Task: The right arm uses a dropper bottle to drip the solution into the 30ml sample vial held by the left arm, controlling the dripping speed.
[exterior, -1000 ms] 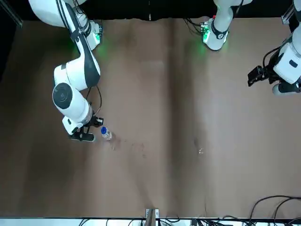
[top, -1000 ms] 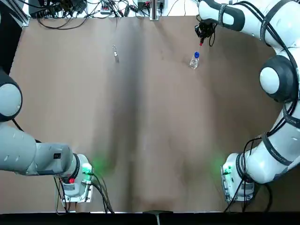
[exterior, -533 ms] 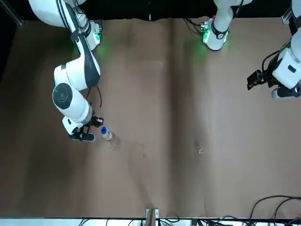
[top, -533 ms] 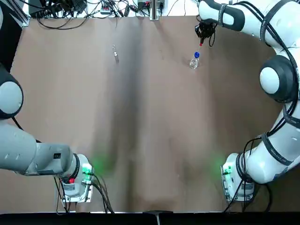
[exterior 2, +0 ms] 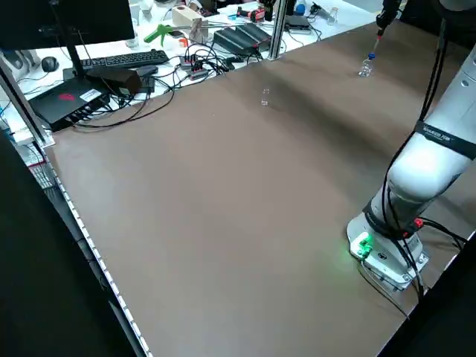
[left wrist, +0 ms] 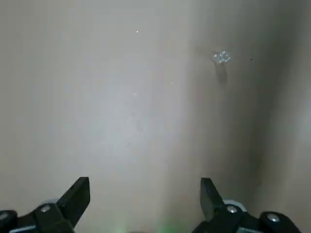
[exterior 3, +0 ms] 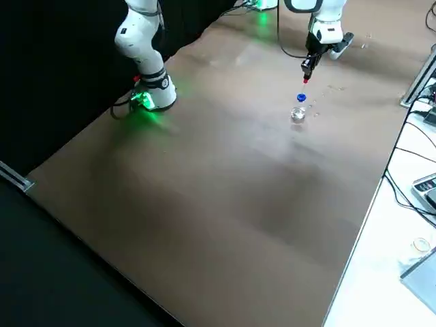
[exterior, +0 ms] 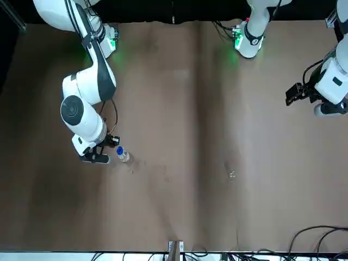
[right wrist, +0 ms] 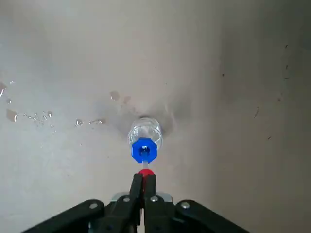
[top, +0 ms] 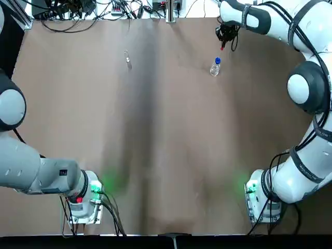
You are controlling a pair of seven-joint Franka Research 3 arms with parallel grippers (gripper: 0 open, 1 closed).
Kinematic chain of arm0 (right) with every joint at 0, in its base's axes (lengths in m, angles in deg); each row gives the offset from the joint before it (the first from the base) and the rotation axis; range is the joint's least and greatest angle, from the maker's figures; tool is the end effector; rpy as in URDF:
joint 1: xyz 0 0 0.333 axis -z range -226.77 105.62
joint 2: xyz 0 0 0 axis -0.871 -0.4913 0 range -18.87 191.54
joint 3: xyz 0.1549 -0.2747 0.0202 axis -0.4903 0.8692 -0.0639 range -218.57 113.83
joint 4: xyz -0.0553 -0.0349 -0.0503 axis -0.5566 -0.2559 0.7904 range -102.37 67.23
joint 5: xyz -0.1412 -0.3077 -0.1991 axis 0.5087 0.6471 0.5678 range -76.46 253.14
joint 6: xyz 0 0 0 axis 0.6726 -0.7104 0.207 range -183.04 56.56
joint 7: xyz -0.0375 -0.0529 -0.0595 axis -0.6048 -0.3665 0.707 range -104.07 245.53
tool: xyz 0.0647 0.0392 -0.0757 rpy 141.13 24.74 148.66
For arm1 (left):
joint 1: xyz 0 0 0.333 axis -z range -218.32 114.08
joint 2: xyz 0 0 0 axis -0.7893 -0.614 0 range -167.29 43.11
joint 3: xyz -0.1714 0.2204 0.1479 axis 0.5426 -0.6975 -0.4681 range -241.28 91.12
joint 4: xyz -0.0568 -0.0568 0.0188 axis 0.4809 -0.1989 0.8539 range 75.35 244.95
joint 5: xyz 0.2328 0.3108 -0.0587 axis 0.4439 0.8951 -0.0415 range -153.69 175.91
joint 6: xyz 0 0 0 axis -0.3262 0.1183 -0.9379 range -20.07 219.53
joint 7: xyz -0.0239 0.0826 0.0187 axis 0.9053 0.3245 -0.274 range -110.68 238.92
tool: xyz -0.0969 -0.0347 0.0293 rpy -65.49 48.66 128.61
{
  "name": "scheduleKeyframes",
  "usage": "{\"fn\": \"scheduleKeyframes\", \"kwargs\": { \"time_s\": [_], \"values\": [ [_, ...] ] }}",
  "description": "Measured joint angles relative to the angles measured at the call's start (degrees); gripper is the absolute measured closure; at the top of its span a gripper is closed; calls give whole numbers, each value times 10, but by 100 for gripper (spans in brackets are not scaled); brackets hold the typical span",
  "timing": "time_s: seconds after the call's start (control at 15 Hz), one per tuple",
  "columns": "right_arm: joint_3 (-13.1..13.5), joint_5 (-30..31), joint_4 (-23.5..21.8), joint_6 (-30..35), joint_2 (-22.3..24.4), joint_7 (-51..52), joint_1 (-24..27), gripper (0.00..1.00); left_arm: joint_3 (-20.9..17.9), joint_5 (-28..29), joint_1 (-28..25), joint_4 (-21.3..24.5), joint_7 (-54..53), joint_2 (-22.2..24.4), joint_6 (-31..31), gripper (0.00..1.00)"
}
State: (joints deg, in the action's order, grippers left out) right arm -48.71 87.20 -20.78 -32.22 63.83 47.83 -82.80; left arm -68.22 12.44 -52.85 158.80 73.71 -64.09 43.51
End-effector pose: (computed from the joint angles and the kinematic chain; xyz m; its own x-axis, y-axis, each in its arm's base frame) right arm 0.6221 0.2149 0.3797 0.9956 -0.0806 -0.0486 -0.0793 -0.9965 0.0278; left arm 0.5590 -0.0563 0.6021 0.9967 0.0609 -0.0544 0.0594 -0.9978 -0.0287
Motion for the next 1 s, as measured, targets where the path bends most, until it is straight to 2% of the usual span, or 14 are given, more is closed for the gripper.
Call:
{"fn": "scheduleKeyframes", "kwargs": {
  "time_s": [1.0],
  "values": [
    [0,0,-5,-18,-10,0,0,96,1,0,8,5,0,-6,11,0]
  ]
}}
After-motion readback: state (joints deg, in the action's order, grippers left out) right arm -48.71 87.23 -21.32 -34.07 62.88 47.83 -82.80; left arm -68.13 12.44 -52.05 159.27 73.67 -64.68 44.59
